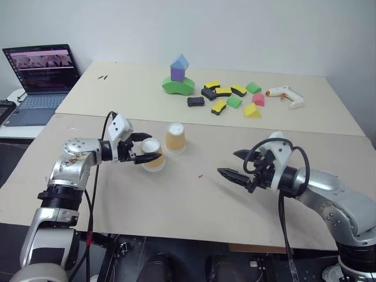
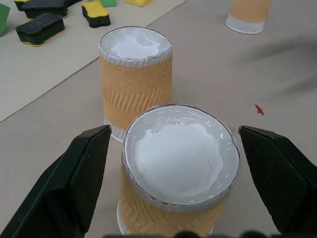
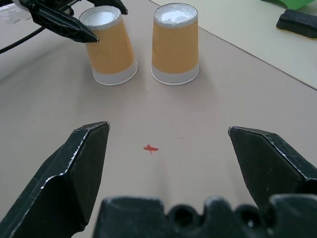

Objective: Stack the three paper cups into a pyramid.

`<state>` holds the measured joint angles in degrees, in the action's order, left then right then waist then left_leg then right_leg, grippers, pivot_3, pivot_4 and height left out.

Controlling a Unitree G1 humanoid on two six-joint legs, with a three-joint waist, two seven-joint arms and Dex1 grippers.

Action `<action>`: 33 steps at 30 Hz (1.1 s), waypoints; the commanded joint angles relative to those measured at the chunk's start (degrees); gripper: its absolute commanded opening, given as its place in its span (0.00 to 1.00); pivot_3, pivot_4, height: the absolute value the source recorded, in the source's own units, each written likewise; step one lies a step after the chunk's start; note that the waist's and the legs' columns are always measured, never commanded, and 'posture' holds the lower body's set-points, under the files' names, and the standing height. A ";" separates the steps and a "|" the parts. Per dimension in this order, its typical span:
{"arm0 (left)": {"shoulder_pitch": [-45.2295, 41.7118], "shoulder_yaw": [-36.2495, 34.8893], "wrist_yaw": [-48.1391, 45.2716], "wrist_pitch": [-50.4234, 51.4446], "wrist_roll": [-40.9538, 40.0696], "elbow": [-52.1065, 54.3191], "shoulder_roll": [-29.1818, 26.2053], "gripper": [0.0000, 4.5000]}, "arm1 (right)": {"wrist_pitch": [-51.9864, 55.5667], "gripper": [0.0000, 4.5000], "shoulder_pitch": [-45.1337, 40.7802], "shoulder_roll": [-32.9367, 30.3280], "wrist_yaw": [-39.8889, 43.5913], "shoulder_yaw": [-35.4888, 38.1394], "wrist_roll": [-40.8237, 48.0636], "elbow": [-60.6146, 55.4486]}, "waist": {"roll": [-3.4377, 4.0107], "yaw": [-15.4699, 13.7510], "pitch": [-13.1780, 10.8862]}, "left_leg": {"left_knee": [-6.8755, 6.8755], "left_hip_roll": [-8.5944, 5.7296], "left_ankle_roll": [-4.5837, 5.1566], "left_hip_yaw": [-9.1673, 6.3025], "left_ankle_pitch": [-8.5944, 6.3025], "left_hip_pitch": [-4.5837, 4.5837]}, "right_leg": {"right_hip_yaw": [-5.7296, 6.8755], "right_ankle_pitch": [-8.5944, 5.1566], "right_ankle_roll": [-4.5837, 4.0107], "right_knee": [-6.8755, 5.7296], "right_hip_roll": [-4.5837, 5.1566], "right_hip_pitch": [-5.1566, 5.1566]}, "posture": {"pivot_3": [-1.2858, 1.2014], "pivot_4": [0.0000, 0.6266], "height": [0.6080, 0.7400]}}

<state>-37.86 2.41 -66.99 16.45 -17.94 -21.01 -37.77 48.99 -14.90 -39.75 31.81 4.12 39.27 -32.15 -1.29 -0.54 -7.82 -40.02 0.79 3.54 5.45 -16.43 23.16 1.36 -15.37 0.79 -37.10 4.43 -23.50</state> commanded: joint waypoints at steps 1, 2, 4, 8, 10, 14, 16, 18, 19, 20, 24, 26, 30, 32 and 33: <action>-1.00 -0.70 -0.60 -0.29 0.01 1.51 -0.27 0.98 | -1.02 1.00 -0.27 0.19 -0.41 2.22 0.51 -2.47 | 0.00 0.00 0.00 | -0.02 0.00 0.01 0.00 -0.01 0.01 | 0.01 0.01 0.01 0.00 0.00 0.00 | 0.52 0.24 1.00; -0.89 -0.69 -0.63 -0.33 0.04 1.51 -0.24 0.98 | -1.03 1.00 -0.38 0.19 -0.45 2.24 0.53 -2.44 | 0.00 0.00 0.00 | -0.06 0.00 0.03 0.00 -0.02 0.03 | 0.02 0.02 0.03 0.00 0.00 0.00 | 0.52 0.24 1.00; -0.68 -0.64 -0.58 -0.26 0.12 1.60 -0.20 0.98 | -1.09 1.00 -0.64 0.16 -0.56 2.38 0.56 -2.20 | 0.00 0.00 0.00 | -0.09 -0.01 0.05 0.01 -0.03 0.03 | 0.07 0.03 0.06 0.00 0.00 0.00 | 0.52 0.24 1.00; -0.57 -0.70 -0.06 0.52 0.15 1.81 -0.19 0.72 | -1.15 1.00 -1.06 0.24 -0.69 2.55 0.76 -1.94 | 0.00 -0.03 0.00 | -0.13 -0.01 0.07 0.02 -0.04 0.04 | 0.14 0.04 0.08 0.00 -0.01 0.00 | 0.52 0.24 1.00; -0.52 -0.71 0.10 0.66 0.21 1.91 -0.19 0.72 | -1.10 1.00 -1.20 0.26 -0.71 2.65 0.92 -1.90 | 0.00 -0.05 0.00 | -0.15 -0.01 0.08 0.02 -0.05 0.05 | 0.15 0.05 0.09 0.00 -0.01 0.00 | 0.52 0.24 1.00; -0.42 -0.99 0.40 1.18 -0.10 2.41 -0.06 0.72 | -1.11 1.00 -1.45 0.36 -0.74 2.74 0.86 -1.71 | 0.00 -0.04 0.00 | -0.17 -0.01 0.08 0.02 -0.05 0.05 | 0.15 0.05 0.10 0.00 -0.01 0.01 | 0.52 0.24 1.00; -0.38 -0.95 0.46 1.24 -0.10 2.75 -0.01 0.72 | -1.12 1.00 -1.62 0.36 -0.76 2.74 0.70 -1.60 | 0.00 -0.04 0.00 | -0.18 -0.01 0.08 0.02 -0.05 0.05 | 0.16 0.06 0.10 0.00 -0.02 0.01 | 0.52 0.24 1.00; -0.64 -0.66 -0.05 2.58 -1.11 4.61 0.48 0.72 | -1.01 1.00 -2.21 -0.46 -0.70 3.18 0.28 -1.41 | 0.00 -0.05 0.00 | -0.18 -0.01 0.09 0.03 -0.05 0.05 | 0.16 0.06 0.11 -0.01 -0.02 0.01 | 0.52 0.24 1.00; -1.28 -0.39 -0.56 4.17 -2.35 6.55 1.06 0.72 | -0.58 1.00 -3.02 -1.34 -0.34 4.21 0.80 -1.39 | 0.00 -0.08 0.00 | -0.19 -0.02 0.09 0.02 -0.05 0.06 | 0.16 0.06 0.11 0.00 -0.02 0.01 | 0.52 0.24 1.00; -1.92 -0.08 -0.94 5.49 -3.26 8.20 1.63 0.72 | -0.12 1.00 -3.74 -2.13 0.06 5.22 1.47 -1.40 | 0.00 -0.13 0.00 | -0.20 -0.02 0.09 0.02 -0.05 0.08 | 0.17 0.06 0.11 0.00 -0.01 0.00 | 0.52 0.24 1.00; -5.02 2.26 -3.06 11.26 -7.28 15.05 5.54 0.72 | 0.98 1.00 -5.28 -5.15 2.32 8.29 4.12 -1.73 | 0.00 -0.59 0.00 | -0.41 -0.05 0.20 -0.03 -0.12 0.23 | 0.28 0.10 0.19 0.01 0.01 0.01 | 0.52 0.24 1.00; -6.30 3.94 -3.28 12.52 -7.95 16.48 8.25 0.72 | 0.97 1.00 -4.99 -6.16 3.16 8.73 4.72 -1.88 | 0.00 -0.57 0.00 | -0.47 -0.06 0.27 -0.05 -0.16 0.24 | 0.29 0.12 0.23 0.04 0.00 0.06 | 0.52 0.24 1.00; -9.85 8.09 -1.04 9.29 -4.38 12.11 14.85 0.72 | 0.92 1.00 -3.68 -7.32 3.84 8.92 4.80 -2.61 | 0.00 -0.34 0.00 | -0.51 -0.07 0.32 0.00 -0.18 0.15 | 0.18 0.12 0.28 0.04 -0.01 0.14 | 0.52 0.24 1.00; -11.74 9.72 -0.46 7.56 -2.88 9.04 18.13 0.72 | 1.12 1.00 -3.40 -7.37 3.43 8.99 5.15 -3.17 | 0.00 -0.33 0.00 | -0.58 -0.07 0.33 -0.01 -0.19 0.14 | 0.18 0.13 0.29 0.02 -0.02 0.17 | 0.52 0.24 1.00; -12.44 10.40 -0.30 6.48 -2.08 7.22 19.61 0.72 | 1.35 1.00 -3.32 -7.31 3.09 9.09 5.44 -3.55 | 0.00 -0.31 0.00 | -0.62 -0.07 0.34 -0.01 -0.20 0.15 | 0.18 0.13 0.30 0.01 -0.03 0.17 | 0.52 0.24 1.00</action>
<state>-47.81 12.00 -67.83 25.65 -21.30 -12.32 -19.48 50.25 -17.90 -46.41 35.18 11.59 43.81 -33.36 -1.29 -0.86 -7.82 -40.66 0.71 3.91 5.45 -16.64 23.32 1.53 -15.23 1.10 -37.09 4.39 -23.34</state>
